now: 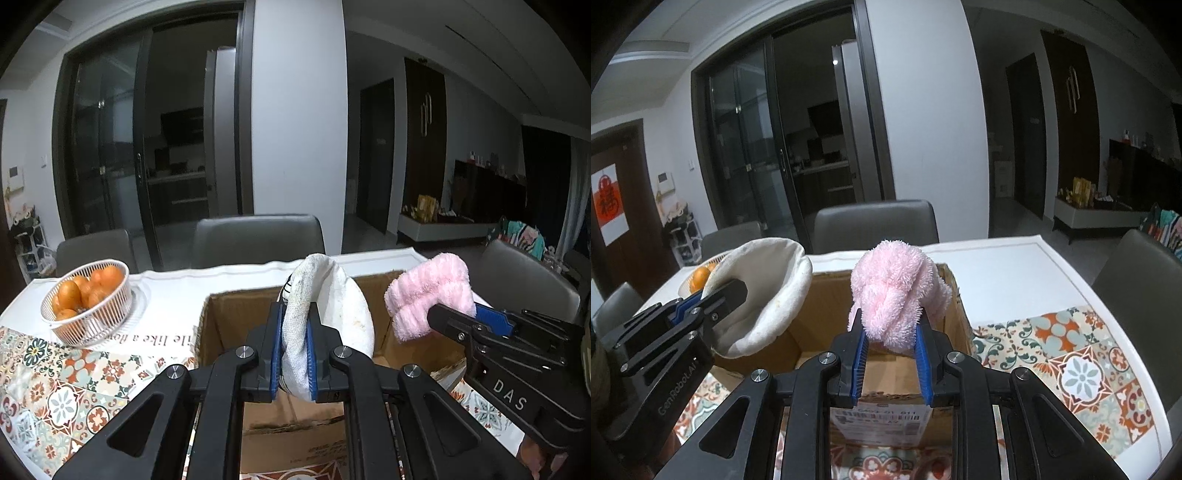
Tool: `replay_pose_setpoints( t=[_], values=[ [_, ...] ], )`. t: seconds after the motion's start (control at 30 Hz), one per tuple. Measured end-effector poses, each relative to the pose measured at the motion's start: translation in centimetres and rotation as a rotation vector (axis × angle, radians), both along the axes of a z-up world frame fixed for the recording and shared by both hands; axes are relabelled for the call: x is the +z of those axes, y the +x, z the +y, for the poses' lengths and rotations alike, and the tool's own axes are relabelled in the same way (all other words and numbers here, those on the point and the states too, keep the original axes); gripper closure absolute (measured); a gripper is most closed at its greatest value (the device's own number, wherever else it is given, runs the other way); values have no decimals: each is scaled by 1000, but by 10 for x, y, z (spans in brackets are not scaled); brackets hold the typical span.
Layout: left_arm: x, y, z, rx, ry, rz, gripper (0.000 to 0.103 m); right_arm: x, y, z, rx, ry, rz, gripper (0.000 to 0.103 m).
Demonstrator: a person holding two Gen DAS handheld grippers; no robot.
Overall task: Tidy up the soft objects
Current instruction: 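Carry both items over the cardboard box and open both tools to drop them, then grasp the white cloth with the left tool while the right tool grasps the beige pouch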
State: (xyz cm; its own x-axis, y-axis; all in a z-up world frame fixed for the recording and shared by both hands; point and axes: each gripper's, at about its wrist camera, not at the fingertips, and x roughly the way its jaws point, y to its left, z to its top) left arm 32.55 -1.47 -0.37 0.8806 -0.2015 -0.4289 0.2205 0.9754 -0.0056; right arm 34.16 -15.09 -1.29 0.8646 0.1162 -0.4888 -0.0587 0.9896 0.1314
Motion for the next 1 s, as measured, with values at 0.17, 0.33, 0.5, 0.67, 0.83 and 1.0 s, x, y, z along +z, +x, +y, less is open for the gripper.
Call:
replay_pose_setpoints(
  t=[0.17,0.33,0.5,0.67,0.83,1.0],
  values=[
    [-3,8,-2,-9,7,27,70,-8,9,-2,10,3,32,76],
    [5,1,4,12,5,-8,53,-9,8,-1,6,24,36,51],
    [15,-16,10,32,25,-41,46,1,-5,0,-14,-2,5,42],
    [27,-41,17,48,25,-71,41,13,-26,6,-8,-18,-21,42],
    [35,-66,25,59,29,-95,39,26,-53,12,-15,-32,-57,39],
    [41,-92,31,62,27,-112,37,35,-82,19,-18,-50,-85,37]
  ],
)
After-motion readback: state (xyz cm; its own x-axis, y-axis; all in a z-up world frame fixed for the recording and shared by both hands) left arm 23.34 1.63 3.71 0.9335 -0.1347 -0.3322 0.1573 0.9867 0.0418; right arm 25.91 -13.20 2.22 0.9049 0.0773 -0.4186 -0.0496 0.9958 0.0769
